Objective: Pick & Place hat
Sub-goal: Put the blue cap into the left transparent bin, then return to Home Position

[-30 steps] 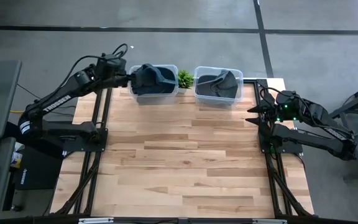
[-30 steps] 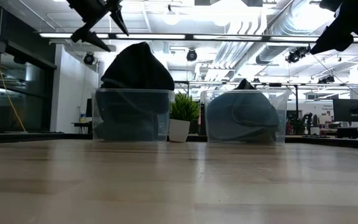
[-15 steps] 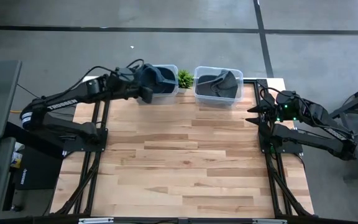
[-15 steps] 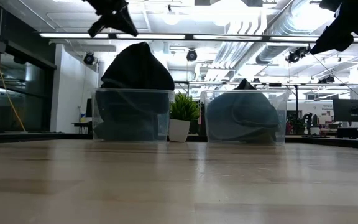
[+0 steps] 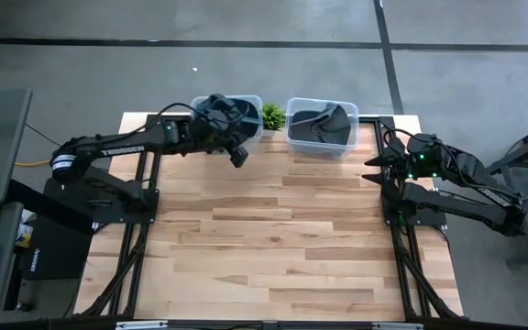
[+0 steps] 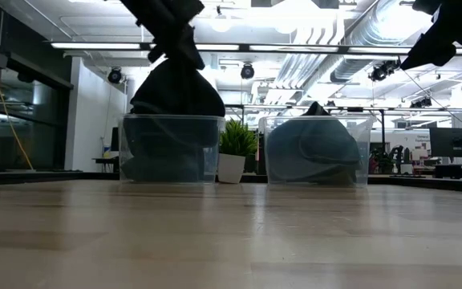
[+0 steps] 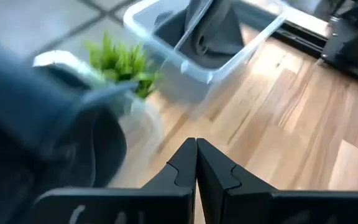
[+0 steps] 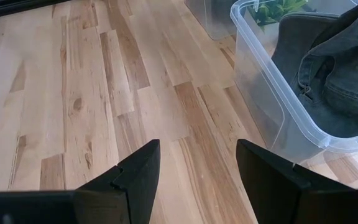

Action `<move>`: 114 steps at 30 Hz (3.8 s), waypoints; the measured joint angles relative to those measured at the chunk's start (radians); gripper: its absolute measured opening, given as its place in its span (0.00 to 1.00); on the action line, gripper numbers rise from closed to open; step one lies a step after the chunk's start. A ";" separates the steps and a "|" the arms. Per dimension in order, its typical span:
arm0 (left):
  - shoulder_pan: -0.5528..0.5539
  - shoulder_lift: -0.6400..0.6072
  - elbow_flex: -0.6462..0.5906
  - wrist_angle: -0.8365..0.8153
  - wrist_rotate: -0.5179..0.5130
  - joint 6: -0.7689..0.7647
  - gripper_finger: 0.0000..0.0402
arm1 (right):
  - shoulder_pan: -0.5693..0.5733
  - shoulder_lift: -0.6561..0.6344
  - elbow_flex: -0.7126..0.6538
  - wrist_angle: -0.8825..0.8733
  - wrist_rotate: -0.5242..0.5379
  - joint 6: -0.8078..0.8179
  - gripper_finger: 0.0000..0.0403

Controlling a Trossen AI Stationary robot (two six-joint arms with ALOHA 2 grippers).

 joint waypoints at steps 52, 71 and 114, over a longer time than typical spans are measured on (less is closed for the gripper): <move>0.298 0.261 0.002 -0.051 -0.571 -0.175 0.00 | 0.000 0.000 0.000 0.000 0.000 0.000 0.51; 0.335 0.400 0.003 0.019 -0.464 -0.198 0.00 | 0.000 0.000 0.000 0.000 0.003 0.001 0.51; 0.189 0.359 0.481 -0.628 -0.241 -0.158 0.00 | 0.000 0.000 0.000 0.000 0.000 0.001 0.51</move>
